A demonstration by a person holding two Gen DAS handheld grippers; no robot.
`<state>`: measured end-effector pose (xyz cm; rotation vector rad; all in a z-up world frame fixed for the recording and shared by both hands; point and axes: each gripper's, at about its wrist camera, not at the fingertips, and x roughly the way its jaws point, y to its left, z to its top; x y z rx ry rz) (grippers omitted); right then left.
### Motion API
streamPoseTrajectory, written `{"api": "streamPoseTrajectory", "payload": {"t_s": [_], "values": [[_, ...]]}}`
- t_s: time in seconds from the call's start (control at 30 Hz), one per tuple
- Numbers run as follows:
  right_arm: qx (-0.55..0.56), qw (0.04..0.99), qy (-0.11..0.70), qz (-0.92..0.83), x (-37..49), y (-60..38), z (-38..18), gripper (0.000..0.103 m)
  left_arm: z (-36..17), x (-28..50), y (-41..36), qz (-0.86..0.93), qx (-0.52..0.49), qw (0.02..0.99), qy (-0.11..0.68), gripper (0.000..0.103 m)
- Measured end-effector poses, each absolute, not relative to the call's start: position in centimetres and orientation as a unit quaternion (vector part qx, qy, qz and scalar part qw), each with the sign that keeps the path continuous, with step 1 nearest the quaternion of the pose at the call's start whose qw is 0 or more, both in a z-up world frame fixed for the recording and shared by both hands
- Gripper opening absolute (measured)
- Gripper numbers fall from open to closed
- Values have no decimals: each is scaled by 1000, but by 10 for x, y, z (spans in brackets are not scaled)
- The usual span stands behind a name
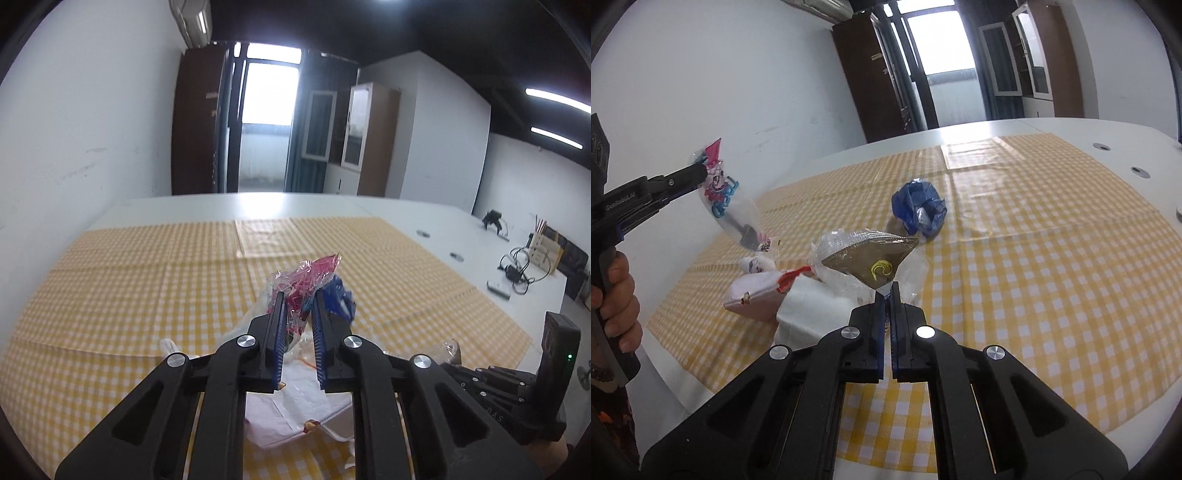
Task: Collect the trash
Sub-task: 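Grasp the pink wrapper with the left tool while the right tool grasps the brown foil packet, then carry the pink wrapper and foil packet down over the blue wastebasket with both tools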
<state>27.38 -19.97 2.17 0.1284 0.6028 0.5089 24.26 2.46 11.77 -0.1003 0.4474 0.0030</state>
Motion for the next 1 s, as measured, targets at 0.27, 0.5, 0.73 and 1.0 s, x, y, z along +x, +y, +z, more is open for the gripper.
{"api": "streamPoseTrajectory", "payload": {"t_s": [0.27, 0.5, 0.73, 1.0], "values": [[50, 937, 266, 221, 254, -216, 45, 2, 146, 202, 15, 8, -44, 982, 182, 10], [37, 948, 238, 206, 225, -231, 68, 2, 160, 157, 6, -7, -57, 987, 152, 10], [43, 951, 222, 212, 184, -245, 75, 2, 154, 115, -9, -23, -64, 988, 140, 10], [34, 946, 218, 237, 133, -244, 75, 2, 145, 65, -22, -38, -74, 987, 134, 10]]}}
